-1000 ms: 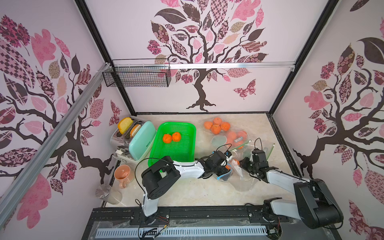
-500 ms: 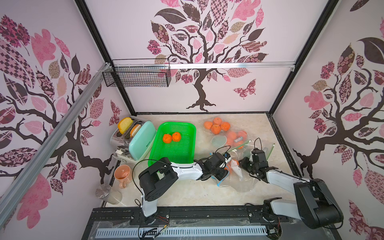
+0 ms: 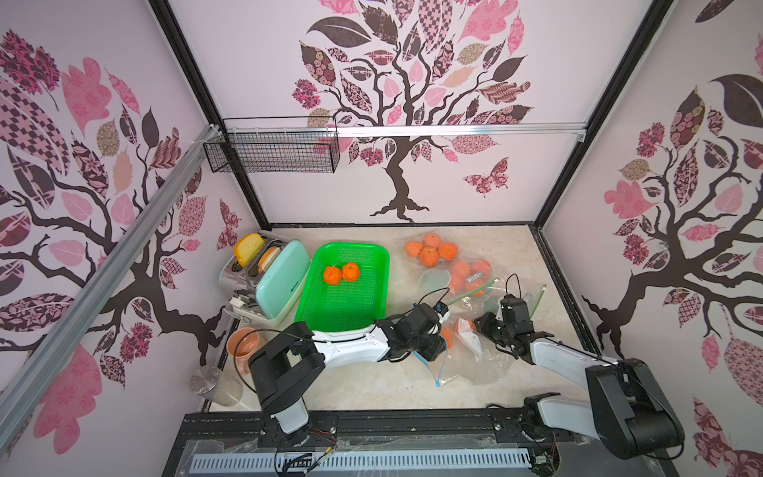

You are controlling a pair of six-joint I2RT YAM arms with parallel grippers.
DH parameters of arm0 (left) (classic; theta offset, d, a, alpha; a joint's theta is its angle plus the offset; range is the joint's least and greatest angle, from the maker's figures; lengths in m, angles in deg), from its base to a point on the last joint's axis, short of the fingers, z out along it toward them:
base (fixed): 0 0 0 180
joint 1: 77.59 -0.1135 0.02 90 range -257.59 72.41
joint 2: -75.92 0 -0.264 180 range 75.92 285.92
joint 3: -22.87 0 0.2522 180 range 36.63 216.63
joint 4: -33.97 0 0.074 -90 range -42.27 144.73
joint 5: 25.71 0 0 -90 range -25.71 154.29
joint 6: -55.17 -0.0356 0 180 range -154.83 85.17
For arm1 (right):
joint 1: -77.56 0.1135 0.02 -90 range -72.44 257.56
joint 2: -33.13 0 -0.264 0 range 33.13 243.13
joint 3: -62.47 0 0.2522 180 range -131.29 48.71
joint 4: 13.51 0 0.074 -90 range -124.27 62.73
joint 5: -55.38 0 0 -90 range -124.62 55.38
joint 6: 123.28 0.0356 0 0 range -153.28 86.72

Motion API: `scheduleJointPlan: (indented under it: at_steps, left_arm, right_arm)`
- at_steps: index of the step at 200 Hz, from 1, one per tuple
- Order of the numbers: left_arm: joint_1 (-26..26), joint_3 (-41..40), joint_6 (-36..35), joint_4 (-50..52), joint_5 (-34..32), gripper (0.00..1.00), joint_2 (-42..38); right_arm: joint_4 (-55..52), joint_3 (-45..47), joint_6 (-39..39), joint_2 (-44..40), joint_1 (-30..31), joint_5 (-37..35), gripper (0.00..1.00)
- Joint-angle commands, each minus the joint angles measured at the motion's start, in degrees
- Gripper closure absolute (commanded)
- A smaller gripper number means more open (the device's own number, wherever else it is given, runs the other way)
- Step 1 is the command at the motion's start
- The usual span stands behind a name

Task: Open the zip-top bag and take out the orange
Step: Pick up the orange from the zipper food storage bag, then place the orange in the basket.

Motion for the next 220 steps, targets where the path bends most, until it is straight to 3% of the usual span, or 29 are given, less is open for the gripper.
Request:
scheduleJointPlan:
  at_steps: [1,51,98,128,161,181,198,220]
  left_arm:
    - [0.08,-3.03,2.17,7.32,1.95,0.59,-5.63]
    - [-0.09,-9.94,4.49,15.41,2.12,0.59,-21.41]
    - [-1.28,-9.34,9.19,24.10,-9.44,0.60,-32.49]
    - [-6.31,-7.71,9.80,25.28,-14.02,0.61,-37.64]
    - [-13.37,-2.56,8.46,25.03,-19.44,0.62,-33.93]
    - [-20.28,-0.68,8.26,21.15,-17.94,0.62,-29.23]
    - [-26.48,-0.23,9.46,15.32,-10.30,0.63,-25.29]
    - [-30.14,3.99,8.07,13.82,-11.93,0.63,-18.22]
  right_arm:
    - [-1.26,-0.07,-0.37,-0.23,0.48,-1.05,0.66]
    - [-1.11,-0.16,-0.34,0.21,0.48,-1.31,0.66]
    - [-0.89,0.02,-0.26,0.13,0.48,-0.98,0.66]
    - [-0.30,0.13,-0.08,0.25,0.48,-0.39,0.66]
    - [-0.01,0.23,0.11,0.40,0.48,-0.21,0.66]
    - [0.02,0.30,0.18,0.21,0.57,-0.36,0.65]
    - [-0.01,0.40,0.18,0.06,0.57,-0.23,0.65]
    - [-0.10,0.60,0.22,-0.31,0.57,-0.29,0.65]
